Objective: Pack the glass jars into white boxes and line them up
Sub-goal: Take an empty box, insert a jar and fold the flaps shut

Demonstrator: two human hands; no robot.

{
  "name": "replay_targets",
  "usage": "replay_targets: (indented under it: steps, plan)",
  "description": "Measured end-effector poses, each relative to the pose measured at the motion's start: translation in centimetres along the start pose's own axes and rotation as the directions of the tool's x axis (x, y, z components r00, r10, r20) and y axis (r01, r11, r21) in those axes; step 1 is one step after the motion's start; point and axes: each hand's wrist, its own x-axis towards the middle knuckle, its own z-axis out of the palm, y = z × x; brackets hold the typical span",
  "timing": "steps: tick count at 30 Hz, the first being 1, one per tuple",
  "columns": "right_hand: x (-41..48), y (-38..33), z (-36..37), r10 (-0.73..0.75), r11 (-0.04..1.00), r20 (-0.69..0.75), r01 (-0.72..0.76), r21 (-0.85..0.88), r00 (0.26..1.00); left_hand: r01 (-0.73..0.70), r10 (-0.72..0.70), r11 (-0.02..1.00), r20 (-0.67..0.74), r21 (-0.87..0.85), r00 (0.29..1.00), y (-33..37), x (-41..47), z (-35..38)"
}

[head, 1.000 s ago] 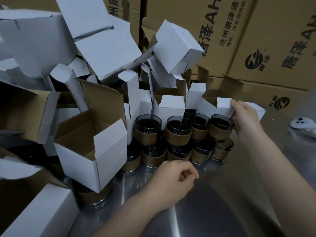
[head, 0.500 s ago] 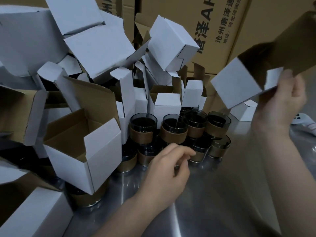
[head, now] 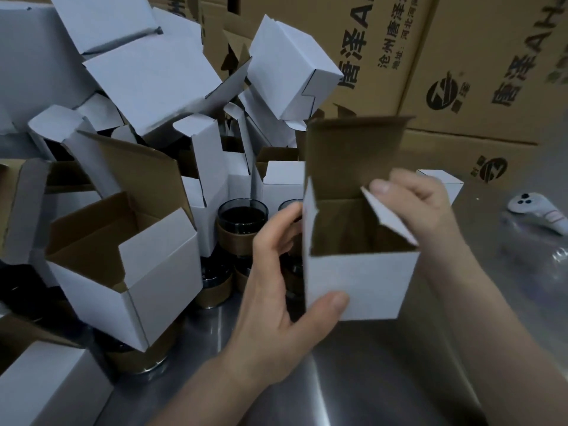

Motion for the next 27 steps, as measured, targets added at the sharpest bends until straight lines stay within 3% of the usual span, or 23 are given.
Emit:
replay_targets:
  steps: [2,8,11,15,17,21,24,27]
  plan:
    - [-0.6,0.1,1.7,0.053,0.995,0.195,-0.036,-0.09,0.979,0.029,-0.029,0.999,0.018,-0.02,0.999,0.1,-0.1,0.0]
    - [-0.3,0.2,2.0,0.046,0.998,0.25,-0.032,-0.06,0.967,0.119,-0.121,0.992,0.048,0.043,0.991,-0.2,-0.4,-0.1]
    - [0.1,1.0,0.8,0.019,0.996,0.019,-0.017,-0.09,1.0,0.176,-0.185,0.978,0.068,0.115,0.98,-0.4,-0.6,0.0]
    - [0.7,1.6,-0.7,-0.043,0.953,-0.297,-0.05,-0.298,0.954,0.282,-0.29,0.952,0.062,0.119,0.955,-0.7,-0.5,0.2]
    - [0.9,2.2,-1.7,0.086,0.922,-0.294,-0.188,-0.337,0.952,0.301,-0.307,0.948,0.052,0.108,0.95,-0.8,-0.4,0.3]
    - [1.1,3.7,-3.5,0.443,0.793,-0.072,-0.428,-0.433,0.894,0.31,-0.314,0.946,0.03,0.095,0.949,-0.8,-0.4,0.4]
    - [0.9,4.4,-4.2,0.532,0.743,0.004,-0.464,-0.482,0.847,0.326,-0.329,0.941,0.025,0.097,0.944,-0.7,-0.3,0.4]
    - [0.9,4.8,-4.4,0.515,0.743,-0.012,-0.453,-0.493,0.857,0.338,-0.34,0.937,0.017,0.09,0.94,-0.6,-0.3,0.5]
